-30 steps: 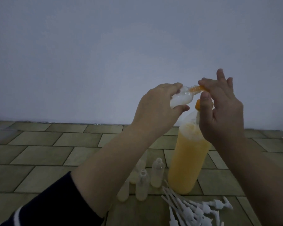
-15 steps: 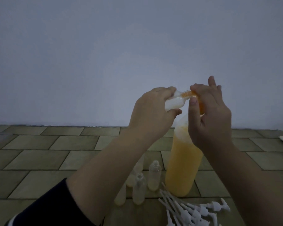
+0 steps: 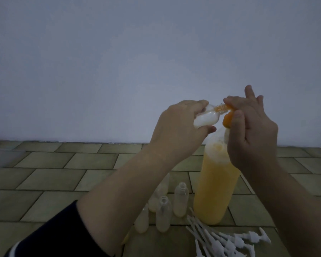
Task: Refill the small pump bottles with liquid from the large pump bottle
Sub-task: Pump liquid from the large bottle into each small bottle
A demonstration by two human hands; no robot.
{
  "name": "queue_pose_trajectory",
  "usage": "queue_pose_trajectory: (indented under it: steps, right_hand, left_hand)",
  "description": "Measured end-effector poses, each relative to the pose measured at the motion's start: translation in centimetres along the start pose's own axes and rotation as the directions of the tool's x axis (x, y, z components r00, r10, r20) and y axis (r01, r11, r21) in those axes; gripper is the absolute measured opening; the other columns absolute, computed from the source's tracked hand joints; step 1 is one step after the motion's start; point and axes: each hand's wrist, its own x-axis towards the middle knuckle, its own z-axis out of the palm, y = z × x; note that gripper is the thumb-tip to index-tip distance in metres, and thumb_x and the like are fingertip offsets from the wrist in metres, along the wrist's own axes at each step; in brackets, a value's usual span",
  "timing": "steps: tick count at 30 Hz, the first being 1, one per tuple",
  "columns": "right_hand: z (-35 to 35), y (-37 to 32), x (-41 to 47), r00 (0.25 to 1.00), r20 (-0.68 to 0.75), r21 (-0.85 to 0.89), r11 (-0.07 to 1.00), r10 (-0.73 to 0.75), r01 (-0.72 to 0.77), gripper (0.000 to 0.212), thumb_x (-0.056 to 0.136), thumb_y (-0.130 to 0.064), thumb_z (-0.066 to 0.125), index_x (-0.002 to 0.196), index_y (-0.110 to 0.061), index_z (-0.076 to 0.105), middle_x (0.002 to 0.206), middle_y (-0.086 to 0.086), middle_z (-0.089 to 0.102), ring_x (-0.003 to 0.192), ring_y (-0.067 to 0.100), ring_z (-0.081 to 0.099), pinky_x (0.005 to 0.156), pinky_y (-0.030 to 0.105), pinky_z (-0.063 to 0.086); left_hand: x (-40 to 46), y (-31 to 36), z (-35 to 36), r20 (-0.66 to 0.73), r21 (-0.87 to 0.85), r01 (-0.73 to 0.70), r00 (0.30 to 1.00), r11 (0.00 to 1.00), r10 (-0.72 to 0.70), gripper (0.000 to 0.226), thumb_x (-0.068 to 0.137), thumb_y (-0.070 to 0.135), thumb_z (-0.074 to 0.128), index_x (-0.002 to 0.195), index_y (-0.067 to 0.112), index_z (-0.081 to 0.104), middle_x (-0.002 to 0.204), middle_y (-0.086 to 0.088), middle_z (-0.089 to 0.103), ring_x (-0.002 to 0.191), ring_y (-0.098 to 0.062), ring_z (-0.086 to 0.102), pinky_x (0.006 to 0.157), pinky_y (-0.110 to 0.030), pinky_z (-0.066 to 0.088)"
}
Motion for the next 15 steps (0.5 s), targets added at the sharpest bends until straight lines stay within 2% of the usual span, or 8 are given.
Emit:
queue_pose_trajectory:
  steps: [2,5,8,12,15]
  right_hand:
    - [-0.1,-0.4,0.1,0.999,0.035,-0.008,1.0,0.003,-0.002,0.046,0.096,-0.022,0.026,0.118,-0.002,0.061,0.126,-0.006,0.045,0.134,0.009,0.023,0.114,0.029,0.017]
    - [-0.9,-1.1,1.3,0.997,0.072,-0.039,0.999,-0.024,0.027,0.044,0.099,-0.024,0.028,0.118,-0.003,0.062,0.122,-0.011,0.035,0.13,0.006,0.018,0.11,0.029,0.015]
    - [-1.3,-1.2,1.8,0.998,0.049,-0.056,0.998,-0.033,0.036,0.05,0.098,-0.031,0.025,0.119,-0.004,0.061,0.128,-0.006,0.046,0.131,0.006,0.02,0.112,0.027,0.013]
    - [-0.1,-0.4,0.6,1.0,-0.018,-0.023,1.0,-0.005,0.004,0.048,0.097,-0.026,0.025,0.114,0.0,0.062,0.124,0.01,0.06,0.135,0.019,0.033,0.116,0.029,0.017]
    - [0.3,-0.1,0.1,1.0,0.018,-0.038,0.999,-0.005,0.006,0.048,0.097,-0.026,0.025,0.114,0.0,0.062,0.122,0.015,0.062,0.136,0.023,0.034,0.116,0.032,0.017]
  left_hand:
    - [-0.1,-0.1,-0.2,0.006,0.005,0.017,1.0,1.0,-0.017,0.056,0.08,0.035,0.071,0.131,0.021,0.054,0.124,0.005,0.061,0.101,-0.009,0.057,0.085,-0.019,0.044]
    - [0.1,0.1,-0.8,-0.002,-0.025,0.02,1.0,0.999,-0.02,0.055,0.08,0.034,0.071,0.131,0.02,0.054,0.122,0.003,0.062,0.1,-0.011,0.058,0.088,-0.022,0.047]
    - [0.7,0.6,-1.2,-0.029,-0.001,-0.019,0.999,1.0,0.019,0.053,0.079,0.033,0.072,0.128,0.018,0.057,0.117,0.003,0.064,0.097,-0.013,0.058,0.085,-0.025,0.048]
    - [0.8,0.2,-0.8,0.024,0.021,-0.026,0.999,0.999,0.026,0.051,0.079,0.032,0.072,0.126,0.019,0.058,0.117,0.003,0.063,0.098,-0.012,0.057,0.086,-0.023,0.045]
    - [0.7,-0.3,-0.7,0.067,0.02,-0.004,0.998,1.0,0.002,0.05,0.079,0.033,0.072,0.125,0.021,0.058,0.115,0.004,0.063,0.097,-0.012,0.057,0.089,-0.028,0.047]
